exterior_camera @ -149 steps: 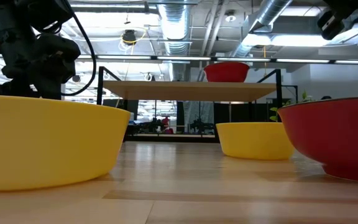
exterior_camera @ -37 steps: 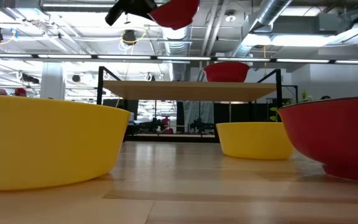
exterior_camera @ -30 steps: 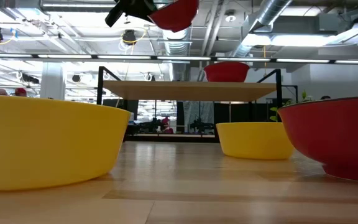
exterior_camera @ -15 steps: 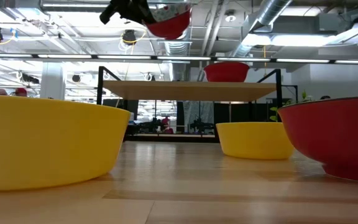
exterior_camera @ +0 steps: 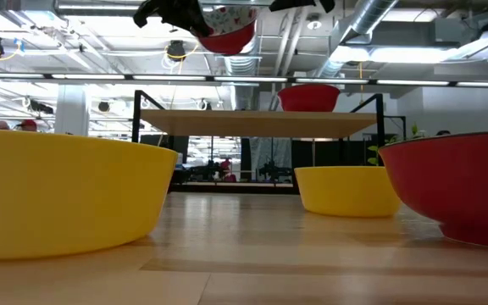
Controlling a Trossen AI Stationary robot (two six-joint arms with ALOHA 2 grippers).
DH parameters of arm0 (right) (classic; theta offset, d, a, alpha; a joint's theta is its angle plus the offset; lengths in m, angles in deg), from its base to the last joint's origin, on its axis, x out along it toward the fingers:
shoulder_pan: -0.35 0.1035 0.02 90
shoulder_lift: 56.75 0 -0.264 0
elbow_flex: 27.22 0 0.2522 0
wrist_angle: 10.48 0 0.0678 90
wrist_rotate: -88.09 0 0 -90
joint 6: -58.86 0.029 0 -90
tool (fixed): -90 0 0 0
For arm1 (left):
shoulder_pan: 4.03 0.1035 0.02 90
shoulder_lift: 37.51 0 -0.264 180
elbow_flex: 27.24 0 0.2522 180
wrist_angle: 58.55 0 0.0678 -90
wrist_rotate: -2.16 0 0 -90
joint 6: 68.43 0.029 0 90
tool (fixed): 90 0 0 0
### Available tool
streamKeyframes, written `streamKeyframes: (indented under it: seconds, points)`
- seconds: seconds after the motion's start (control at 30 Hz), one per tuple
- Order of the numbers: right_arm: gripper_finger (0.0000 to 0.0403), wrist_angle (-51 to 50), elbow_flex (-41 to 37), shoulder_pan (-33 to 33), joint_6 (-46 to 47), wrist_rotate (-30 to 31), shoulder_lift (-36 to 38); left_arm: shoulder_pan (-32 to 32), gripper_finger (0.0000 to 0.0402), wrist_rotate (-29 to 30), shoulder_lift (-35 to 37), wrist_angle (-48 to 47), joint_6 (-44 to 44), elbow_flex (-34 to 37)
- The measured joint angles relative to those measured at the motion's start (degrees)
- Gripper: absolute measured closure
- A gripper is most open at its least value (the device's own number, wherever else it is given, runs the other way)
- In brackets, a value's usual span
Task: Pick & Place Mini bowls
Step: Stack the left red bowl on the red bowl on the shelf
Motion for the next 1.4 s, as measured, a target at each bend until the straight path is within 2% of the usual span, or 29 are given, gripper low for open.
streamKeyframes:
  seconds: [0.33, 0.93, 1.4]
  points:
    - [0.0232, 4.93, 0.12, -1.63, 0.84, -5.57, -2.36, 0.00, 0.0392, 1.52, 0.00, 1.56, 2.56, 0.02]
    - [0.0270, 5.85, 0.11, -4.25, 0.50, -4.00, -5.17, -0.28, 0.0392, 1.82, 0.04, 3.31, 2.87, 0.09]
    - [0.0339, 6.43, 0.04, -4.33, 0.89, -1.64, -5.99, -0.24, 0.0392, 2.32, -0.02, 3.36, 2.59, 0.13]
